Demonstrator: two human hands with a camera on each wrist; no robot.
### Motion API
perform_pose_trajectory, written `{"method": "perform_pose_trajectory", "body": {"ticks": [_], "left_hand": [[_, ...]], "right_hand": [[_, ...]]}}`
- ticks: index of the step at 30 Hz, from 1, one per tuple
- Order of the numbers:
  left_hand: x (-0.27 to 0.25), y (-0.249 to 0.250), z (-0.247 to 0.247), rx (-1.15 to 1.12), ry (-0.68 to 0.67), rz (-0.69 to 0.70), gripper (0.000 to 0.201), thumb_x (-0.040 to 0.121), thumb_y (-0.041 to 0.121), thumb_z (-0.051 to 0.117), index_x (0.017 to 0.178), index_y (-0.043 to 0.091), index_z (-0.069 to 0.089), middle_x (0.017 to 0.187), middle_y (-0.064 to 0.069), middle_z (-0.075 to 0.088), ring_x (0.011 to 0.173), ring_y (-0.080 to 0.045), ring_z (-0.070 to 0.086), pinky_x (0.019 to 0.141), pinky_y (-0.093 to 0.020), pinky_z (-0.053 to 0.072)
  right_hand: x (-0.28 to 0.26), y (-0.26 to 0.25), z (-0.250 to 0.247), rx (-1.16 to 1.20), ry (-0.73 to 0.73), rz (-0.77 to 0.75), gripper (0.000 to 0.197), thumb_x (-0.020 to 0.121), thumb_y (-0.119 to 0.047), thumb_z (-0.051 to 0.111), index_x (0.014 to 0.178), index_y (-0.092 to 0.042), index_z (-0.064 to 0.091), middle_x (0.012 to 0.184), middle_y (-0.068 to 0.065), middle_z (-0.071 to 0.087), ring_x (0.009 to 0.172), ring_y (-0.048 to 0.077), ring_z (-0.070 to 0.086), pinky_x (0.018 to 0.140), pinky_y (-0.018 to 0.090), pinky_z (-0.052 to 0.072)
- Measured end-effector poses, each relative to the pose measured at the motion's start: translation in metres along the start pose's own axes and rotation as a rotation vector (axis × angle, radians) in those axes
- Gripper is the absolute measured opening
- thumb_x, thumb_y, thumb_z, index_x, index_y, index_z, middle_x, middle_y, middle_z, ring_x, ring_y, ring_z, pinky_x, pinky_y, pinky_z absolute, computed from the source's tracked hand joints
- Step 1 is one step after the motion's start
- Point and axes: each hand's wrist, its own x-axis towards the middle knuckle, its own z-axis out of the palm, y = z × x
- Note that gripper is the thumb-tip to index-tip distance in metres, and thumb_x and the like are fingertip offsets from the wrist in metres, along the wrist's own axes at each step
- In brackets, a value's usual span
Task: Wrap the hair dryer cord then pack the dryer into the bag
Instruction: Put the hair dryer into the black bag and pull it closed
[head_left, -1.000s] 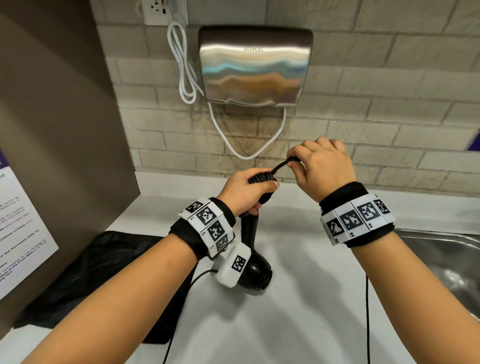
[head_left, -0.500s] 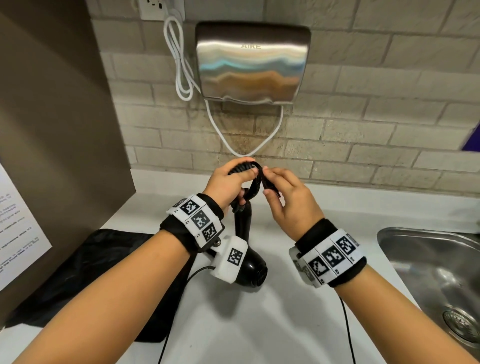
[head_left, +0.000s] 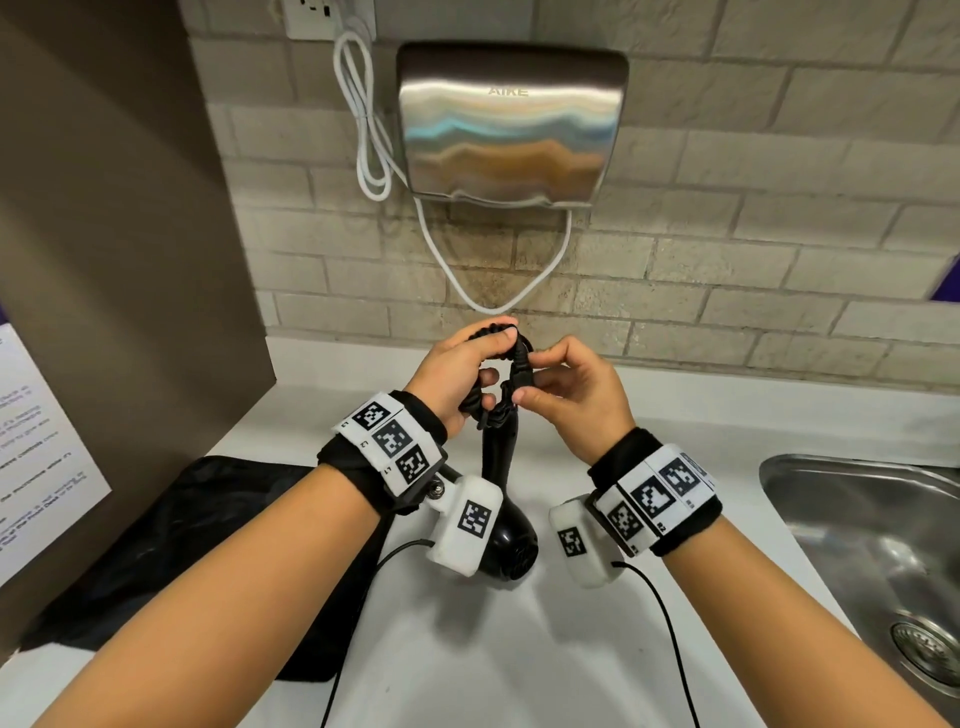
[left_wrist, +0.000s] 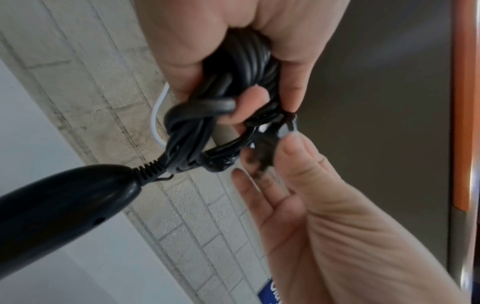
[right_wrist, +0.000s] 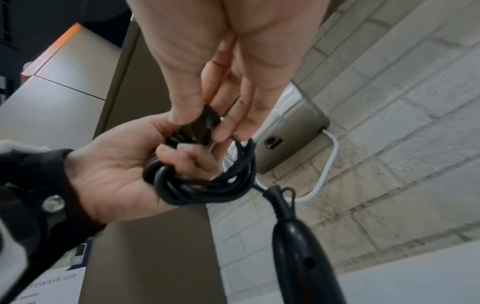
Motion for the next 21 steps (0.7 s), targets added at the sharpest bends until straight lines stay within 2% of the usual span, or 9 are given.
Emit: {"method": "perform_pose_trajectory", "body": {"ticks": [3, 6, 9, 11, 13, 15, 17, 19, 21], "left_hand": [[0.0, -0.001, 0.002, -0.029, -0.034, -0.023, 0.009, 0.09, 0.023, 0.056, 0.093, 0.024, 0.064, 0.083, 0.005, 0.058, 0.055, -0.008, 0.037, 0.038, -0.016, 0.03], [-0.002, 0.0, 0.003, 0.007, -0.058, 0.005, 0.006, 0.086, 0.023, 0.062, 0.092, 0.025, 0.064, 0.076, 0.006, 0.058, 0.053, -0.006, 0.04, 0.037, -0.015, 0.029], [-0.003, -0.001, 0.001, 0.107, -0.07, 0.063, 0.022, 0.081, 0.009, 0.067, 0.093, 0.027, 0.063, 0.071, 0.007, 0.058, 0.045, -0.001, 0.046, 0.037, -0.015, 0.031], [-0.004, -0.003, 0.0, 0.177, -0.086, 0.104, 0.03, 0.078, 0.003, 0.069, 0.093, 0.028, 0.064, 0.077, 0.005, 0.061, 0.051, -0.001, 0.052, 0.041, -0.017, 0.035], [-0.005, -0.005, -0.001, 0.219, -0.105, 0.165, 0.034, 0.074, -0.003, 0.071, 0.095, 0.024, 0.066, 0.082, 0.002, 0.064, 0.061, -0.002, 0.058, 0.049, -0.016, 0.044], [-0.004, -0.006, -0.002, 0.228, -0.122, 0.223, 0.038, 0.072, -0.01, 0.07, 0.099, 0.017, 0.066, 0.086, 0.0, 0.066, 0.075, -0.006, 0.063, 0.068, -0.016, 0.054], [-0.003, -0.007, -0.003, 0.244, -0.134, 0.253, 0.04, 0.07, -0.011, 0.07, 0.1, 0.016, 0.066, 0.09, -0.001, 0.067, 0.087, -0.014, 0.064, 0.085, -0.024, 0.054], [-0.001, -0.007, -0.005, 0.265, -0.147, 0.281, 0.041, 0.069, -0.01, 0.071, 0.098, 0.02, 0.066, 0.092, -0.002, 0.067, 0.092, -0.018, 0.064, 0.091, -0.03, 0.052], [0.0, -0.007, -0.007, 0.277, -0.158, 0.315, 0.042, 0.07, -0.009, 0.072, 0.098, 0.022, 0.065, 0.093, -0.002, 0.067, 0.092, -0.017, 0.064, 0.09, -0.029, 0.052]], "right_hand": [[0.002, 0.0, 0.004, -0.081, 0.057, -0.048, 0.043, 0.063, 0.002, 0.078, 0.069, -0.028, 0.049, 0.088, -0.01, 0.053, 0.087, 0.01, 0.056, 0.08, 0.03, 0.047], [0.003, 0.004, 0.006, 0.033, 0.058, -0.02, 0.046, 0.061, 0.01, 0.077, 0.072, -0.023, 0.047, 0.104, -0.007, 0.048, 0.098, 0.016, 0.056, 0.086, 0.028, 0.049], [0.005, 0.007, 0.006, 0.123, 0.014, 0.034, 0.056, 0.062, 0.018, 0.072, 0.084, -0.025, 0.042, 0.1, -0.004, 0.053, 0.083, 0.009, 0.062, 0.075, 0.02, 0.052], [0.006, 0.01, 0.007, 0.089, 0.016, 0.028, 0.061, 0.061, 0.018, 0.072, 0.089, -0.029, 0.043, 0.091, -0.005, 0.057, 0.074, 0.002, 0.062, 0.071, 0.017, 0.051], [0.007, 0.014, 0.008, 0.021, 0.04, 0.01, 0.061, 0.061, 0.014, 0.074, 0.09, -0.031, 0.045, 0.085, -0.007, 0.06, 0.074, 0.004, 0.062, 0.071, 0.018, 0.05], [0.006, 0.017, 0.011, -0.035, 0.064, 0.001, 0.059, 0.062, 0.011, 0.075, 0.088, -0.033, 0.045, 0.082, -0.009, 0.06, 0.074, 0.006, 0.06, 0.069, 0.014, 0.05], [0.006, 0.018, 0.013, -0.049, 0.068, -0.005, 0.058, 0.063, 0.009, 0.076, 0.087, -0.034, 0.045, 0.082, -0.01, 0.06, 0.073, 0.004, 0.06, 0.066, 0.01, 0.048], [0.007, 0.019, 0.014, -0.057, 0.064, -0.01, 0.055, 0.065, 0.006, 0.075, 0.09, -0.033, 0.045, 0.084, -0.012, 0.059, 0.075, 0.001, 0.059, 0.067, 0.01, 0.048], [0.009, 0.019, 0.015, -0.073, 0.069, -0.023, 0.05, 0.068, 0.004, 0.074, 0.095, -0.027, 0.045, 0.087, -0.013, 0.058, 0.078, 0.0, 0.058, 0.071, 0.011, 0.049]]}}
